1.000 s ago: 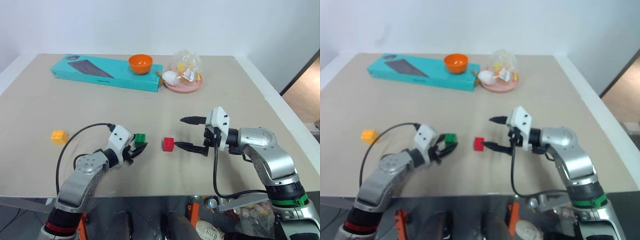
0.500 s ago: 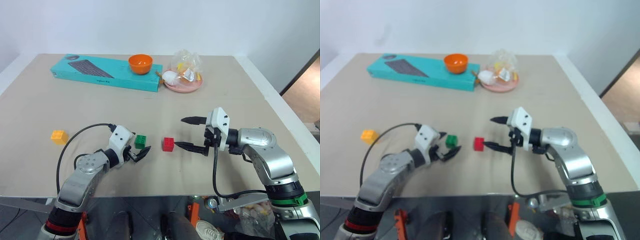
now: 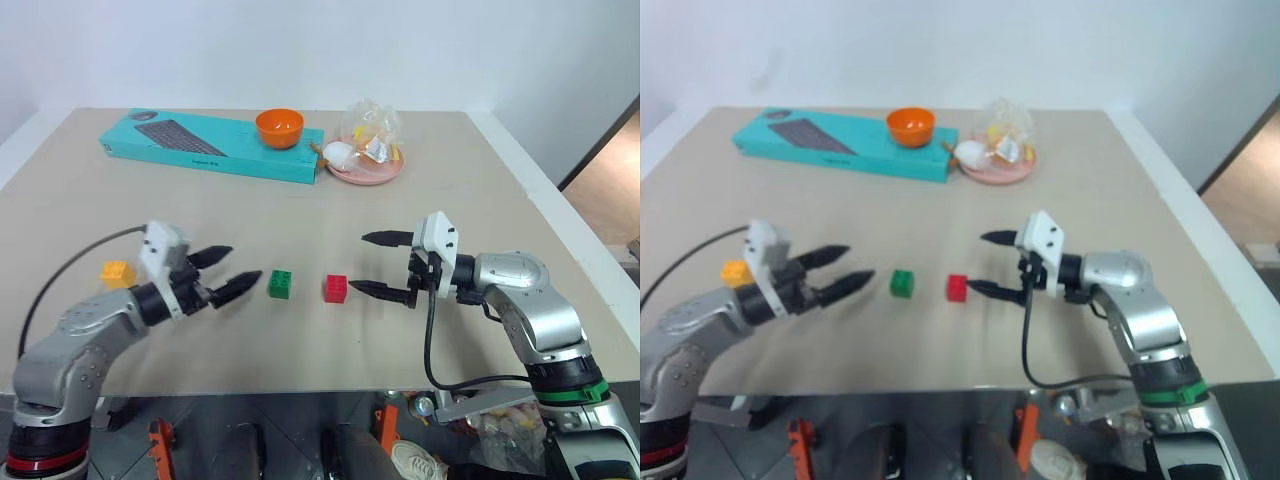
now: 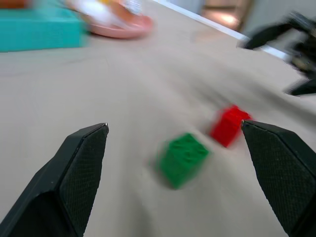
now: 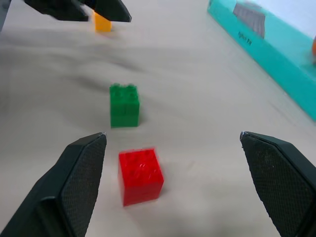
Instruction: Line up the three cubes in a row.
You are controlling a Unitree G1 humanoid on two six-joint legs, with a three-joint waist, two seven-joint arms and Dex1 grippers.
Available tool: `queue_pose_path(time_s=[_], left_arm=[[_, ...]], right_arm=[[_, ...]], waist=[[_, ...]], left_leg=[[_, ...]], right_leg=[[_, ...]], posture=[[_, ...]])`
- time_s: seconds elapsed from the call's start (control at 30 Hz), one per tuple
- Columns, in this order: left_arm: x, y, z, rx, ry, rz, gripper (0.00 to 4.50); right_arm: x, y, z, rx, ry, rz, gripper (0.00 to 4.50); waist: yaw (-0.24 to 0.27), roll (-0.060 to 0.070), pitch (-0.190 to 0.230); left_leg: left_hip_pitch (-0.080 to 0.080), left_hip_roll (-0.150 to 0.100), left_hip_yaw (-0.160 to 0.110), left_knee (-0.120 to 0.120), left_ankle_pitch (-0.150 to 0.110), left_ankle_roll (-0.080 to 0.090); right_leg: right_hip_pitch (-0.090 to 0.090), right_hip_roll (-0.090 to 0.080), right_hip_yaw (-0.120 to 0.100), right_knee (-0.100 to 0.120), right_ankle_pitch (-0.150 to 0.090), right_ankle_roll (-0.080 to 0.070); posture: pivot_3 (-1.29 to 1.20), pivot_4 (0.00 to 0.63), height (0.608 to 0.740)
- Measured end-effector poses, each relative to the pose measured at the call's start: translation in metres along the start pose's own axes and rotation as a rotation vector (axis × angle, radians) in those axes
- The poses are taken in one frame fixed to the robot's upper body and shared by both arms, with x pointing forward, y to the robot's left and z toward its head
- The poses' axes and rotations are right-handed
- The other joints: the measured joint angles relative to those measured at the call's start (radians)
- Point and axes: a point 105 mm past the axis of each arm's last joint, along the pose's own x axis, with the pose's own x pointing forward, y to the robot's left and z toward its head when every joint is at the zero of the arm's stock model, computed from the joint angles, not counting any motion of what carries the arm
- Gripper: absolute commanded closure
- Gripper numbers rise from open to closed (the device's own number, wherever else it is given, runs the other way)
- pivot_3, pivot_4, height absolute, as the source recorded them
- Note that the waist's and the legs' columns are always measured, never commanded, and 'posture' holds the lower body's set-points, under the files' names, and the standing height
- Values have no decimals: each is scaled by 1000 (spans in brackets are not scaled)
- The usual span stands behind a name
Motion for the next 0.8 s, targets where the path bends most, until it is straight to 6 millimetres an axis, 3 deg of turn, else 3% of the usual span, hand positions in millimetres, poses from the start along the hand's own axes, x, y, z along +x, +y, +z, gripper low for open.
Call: queue_pose_path(time_s=[0.23, 0.47, 0.63, 0.8], left_arm=[[-27, 59, 7, 85, -55, 387, 58], [-51, 72, -8, 112, -48, 540, 58], [-56, 71, -9, 111, -54, 549, 58], [-75, 86, -4, 101, -82, 652, 58]], right_arm=[[13, 10, 4, 29, -47, 58, 0], [18, 16, 5, 30, -60, 96, 0], [20, 17, 8, 11, -62, 112, 0], [20, 16, 6, 6, -52, 119, 0]], waist=[[1, 0, 0], [1, 0, 0], [1, 0, 0], [1, 0, 0]], left_leg=[[-1, 0, 1, -1, 0, 0], [0, 1, 1, -1, 0, -1], [0, 1, 1, -1, 0, -1], [0, 1, 1, -1, 0, -1]], right_leg=[[0, -2, 1, 0, 1, 2], [-1, -4, 0, 0, -1, -2], [-1, -4, 0, 0, -1, -4], [-1, -4, 0, 0, -1, -4]], posture=[[0, 150, 740], [0, 150, 740], [0, 150, 740], [0, 150, 740]])
